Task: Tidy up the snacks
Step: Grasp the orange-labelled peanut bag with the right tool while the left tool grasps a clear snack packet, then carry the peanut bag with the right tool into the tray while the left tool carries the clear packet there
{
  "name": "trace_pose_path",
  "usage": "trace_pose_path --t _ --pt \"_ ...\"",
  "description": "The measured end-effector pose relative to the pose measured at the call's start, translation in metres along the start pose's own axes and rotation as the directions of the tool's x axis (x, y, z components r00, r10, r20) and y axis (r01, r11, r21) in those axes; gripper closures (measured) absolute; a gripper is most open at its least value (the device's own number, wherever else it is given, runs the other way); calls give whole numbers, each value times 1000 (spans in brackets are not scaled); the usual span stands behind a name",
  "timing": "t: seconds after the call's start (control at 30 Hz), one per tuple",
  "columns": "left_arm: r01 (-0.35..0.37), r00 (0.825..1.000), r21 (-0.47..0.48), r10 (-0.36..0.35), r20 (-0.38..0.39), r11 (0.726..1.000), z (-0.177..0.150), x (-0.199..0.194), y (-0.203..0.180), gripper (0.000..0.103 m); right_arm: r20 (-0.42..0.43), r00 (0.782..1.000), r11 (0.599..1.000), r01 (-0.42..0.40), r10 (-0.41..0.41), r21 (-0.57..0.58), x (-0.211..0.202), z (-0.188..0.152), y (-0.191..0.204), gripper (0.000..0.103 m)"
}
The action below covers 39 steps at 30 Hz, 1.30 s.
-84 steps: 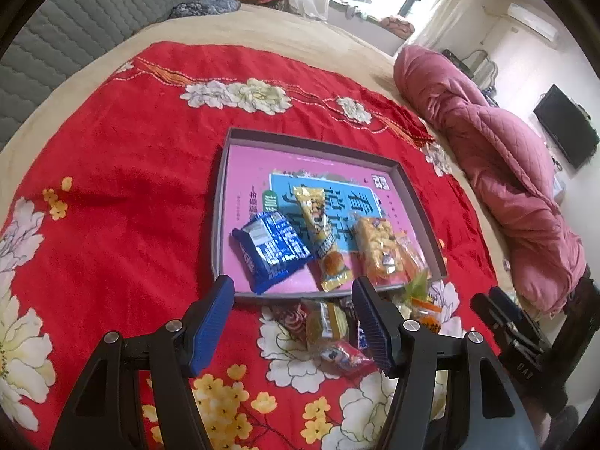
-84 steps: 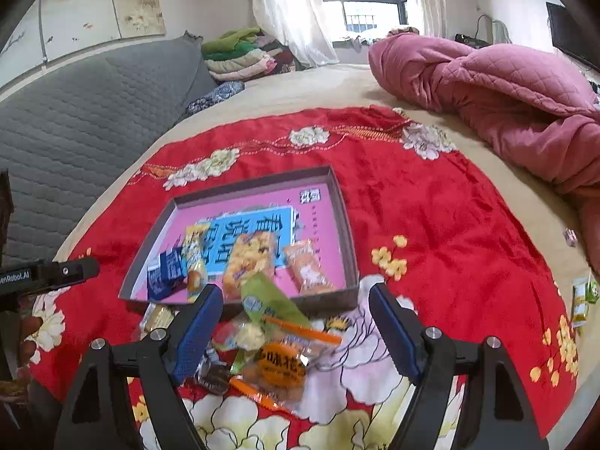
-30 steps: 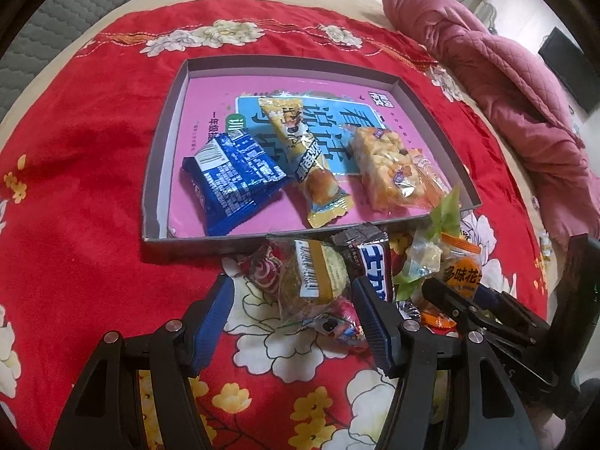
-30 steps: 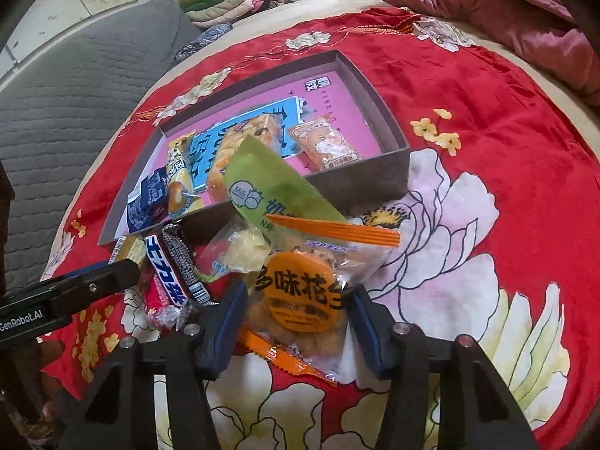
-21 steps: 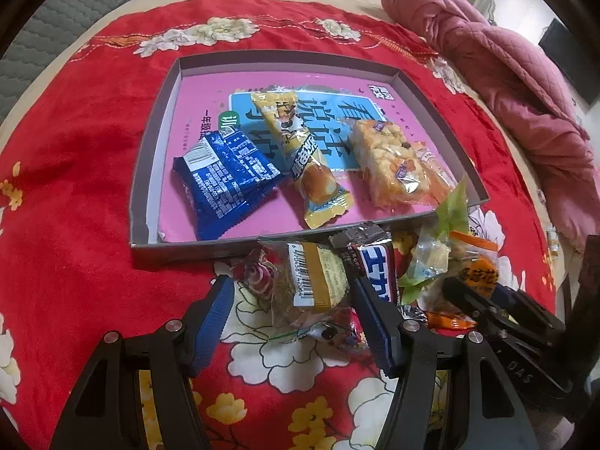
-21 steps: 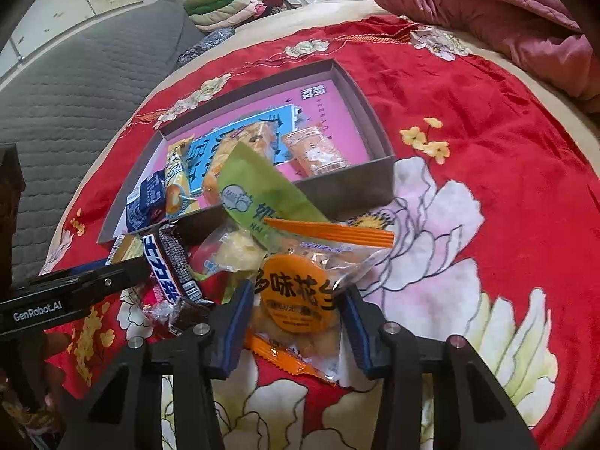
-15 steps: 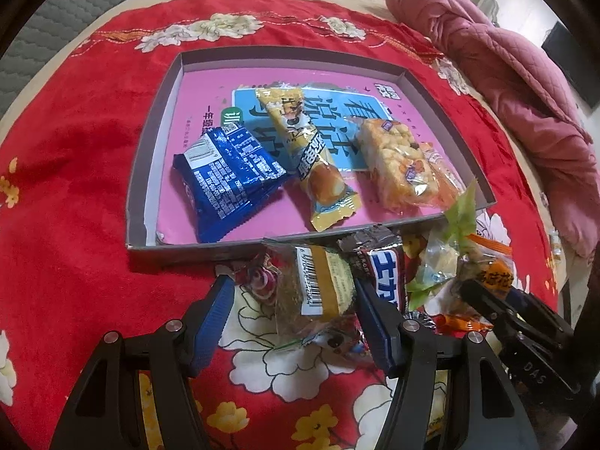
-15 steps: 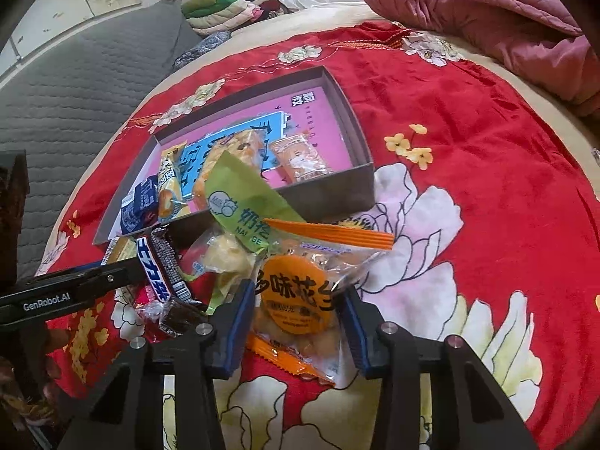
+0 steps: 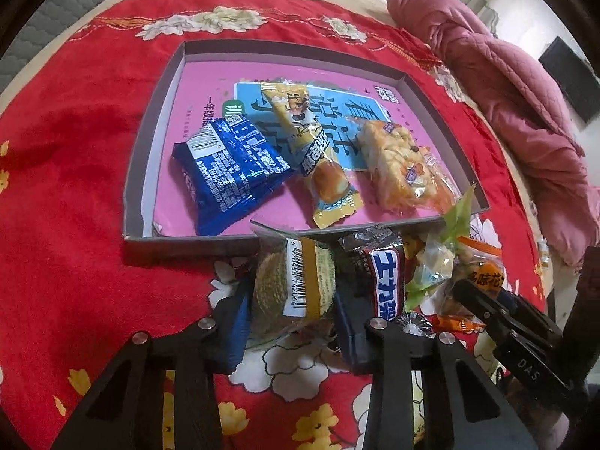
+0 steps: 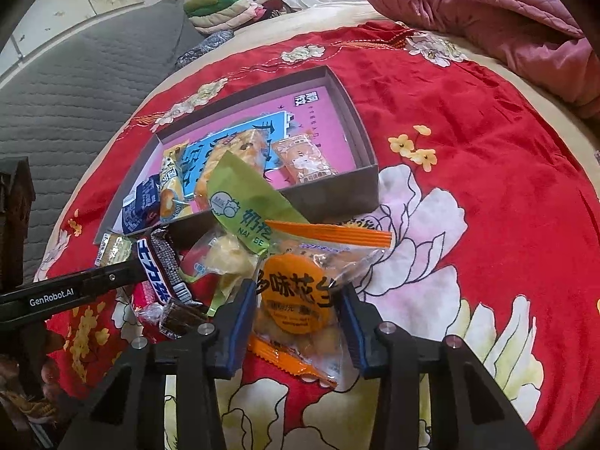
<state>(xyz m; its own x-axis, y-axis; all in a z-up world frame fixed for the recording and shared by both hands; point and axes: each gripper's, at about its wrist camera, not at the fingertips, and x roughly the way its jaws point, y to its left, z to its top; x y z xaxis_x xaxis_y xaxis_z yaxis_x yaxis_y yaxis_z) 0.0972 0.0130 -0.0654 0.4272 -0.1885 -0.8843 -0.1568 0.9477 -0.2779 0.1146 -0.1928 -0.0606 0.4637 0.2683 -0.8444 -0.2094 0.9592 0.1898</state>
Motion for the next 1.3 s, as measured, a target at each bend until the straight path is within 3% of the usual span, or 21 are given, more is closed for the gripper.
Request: trace_pose_path --t 0.33,0.53,0.87,1.3 --pt "22 999 0 -22 27 1000 -1 -16 1 68 16 1000 1000 -9 10 -9 -6 0 1 62" --pt "31 998 6 -32 45 999 0 -26 1 79 31 999 1000 -9 9 -12 -11 1 2 62" --pt "47 998 -4 -47 45 999 0 -28 3 80 30 999 1000 -16 16 -5 -12 1 0 62" --pt "51 993 6 -51 107 999 4 -53 0 80 103 993 998 -50 54 -43 -30 7 10 62"
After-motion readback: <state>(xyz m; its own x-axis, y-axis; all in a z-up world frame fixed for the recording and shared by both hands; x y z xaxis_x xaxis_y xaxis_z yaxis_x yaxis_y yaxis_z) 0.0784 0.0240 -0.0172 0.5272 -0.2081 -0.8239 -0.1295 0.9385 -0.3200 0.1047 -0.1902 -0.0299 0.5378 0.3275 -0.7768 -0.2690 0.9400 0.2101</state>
